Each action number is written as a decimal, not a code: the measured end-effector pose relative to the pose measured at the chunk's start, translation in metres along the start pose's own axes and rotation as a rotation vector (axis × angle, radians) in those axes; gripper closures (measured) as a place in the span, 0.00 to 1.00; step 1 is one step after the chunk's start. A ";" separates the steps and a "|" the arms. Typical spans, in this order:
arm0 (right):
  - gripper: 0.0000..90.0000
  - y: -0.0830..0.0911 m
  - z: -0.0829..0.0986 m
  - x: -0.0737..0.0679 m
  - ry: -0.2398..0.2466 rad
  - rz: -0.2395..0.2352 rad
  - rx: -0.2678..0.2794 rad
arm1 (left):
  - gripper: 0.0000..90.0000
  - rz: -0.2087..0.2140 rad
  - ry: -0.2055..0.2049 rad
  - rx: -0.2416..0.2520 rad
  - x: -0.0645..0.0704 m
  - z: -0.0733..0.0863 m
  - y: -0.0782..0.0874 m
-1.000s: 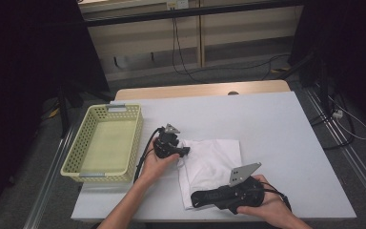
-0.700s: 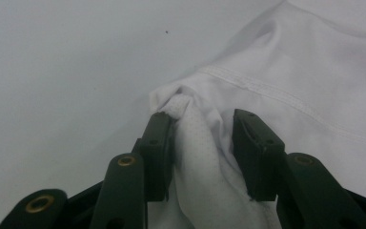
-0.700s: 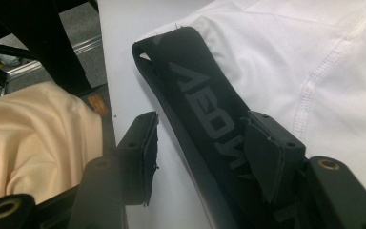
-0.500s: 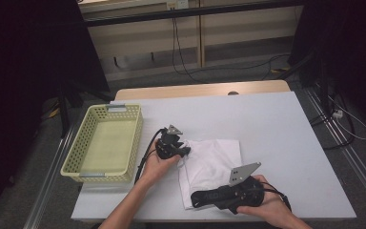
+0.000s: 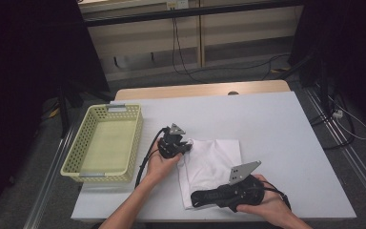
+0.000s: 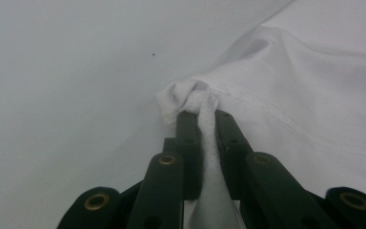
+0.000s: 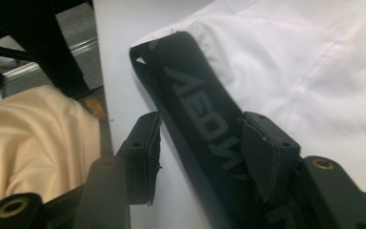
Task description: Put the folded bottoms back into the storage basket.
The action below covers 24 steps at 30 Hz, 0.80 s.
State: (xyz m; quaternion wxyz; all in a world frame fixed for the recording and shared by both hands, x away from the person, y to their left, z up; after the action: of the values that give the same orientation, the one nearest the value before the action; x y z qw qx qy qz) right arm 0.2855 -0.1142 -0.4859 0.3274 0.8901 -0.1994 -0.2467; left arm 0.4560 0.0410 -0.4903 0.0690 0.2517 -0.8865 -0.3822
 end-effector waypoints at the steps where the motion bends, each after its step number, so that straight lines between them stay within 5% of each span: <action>1: 0.53 0.000 0.000 0.000 0.000 0.000 0.000 | 0.92 0.000 0.000 0.000 0.000 0.000 0.000; 2: 0.52 0.003 -0.002 0.001 0.002 0.011 0.014 | 0.92 0.017 0.031 0.022 -0.001 -0.002 0.003; 8: 0.56 0.002 0.001 0.001 0.027 0.033 0.000 | 0.92 0.014 0.057 0.046 -0.008 -0.003 0.008; 19: 0.53 -0.008 0.007 -0.011 0.234 0.124 -0.067 | 0.92 0.024 0.067 0.046 -0.008 -0.004 0.006; 24: 0.52 -0.008 0.006 -0.013 0.258 0.139 -0.075 | 0.92 0.029 0.074 0.032 -0.008 -0.003 0.000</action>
State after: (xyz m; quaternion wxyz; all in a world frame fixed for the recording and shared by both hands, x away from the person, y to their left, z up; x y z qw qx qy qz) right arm 0.2734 -0.1051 -0.4918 0.3996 0.8856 -0.2074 -0.1144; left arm 0.4637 0.0434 -0.4874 0.1033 0.2537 -0.8928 -0.3575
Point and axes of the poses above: each handheld gripper's, and its own axes: y roughly backward along the jaws, z roughly out of its underside, x roughly to its right, the point moved 7 cm from there along -y, roughly forward along the jaws, and after that the axes turned 11 degrees about -y, right-handed, at the moved point
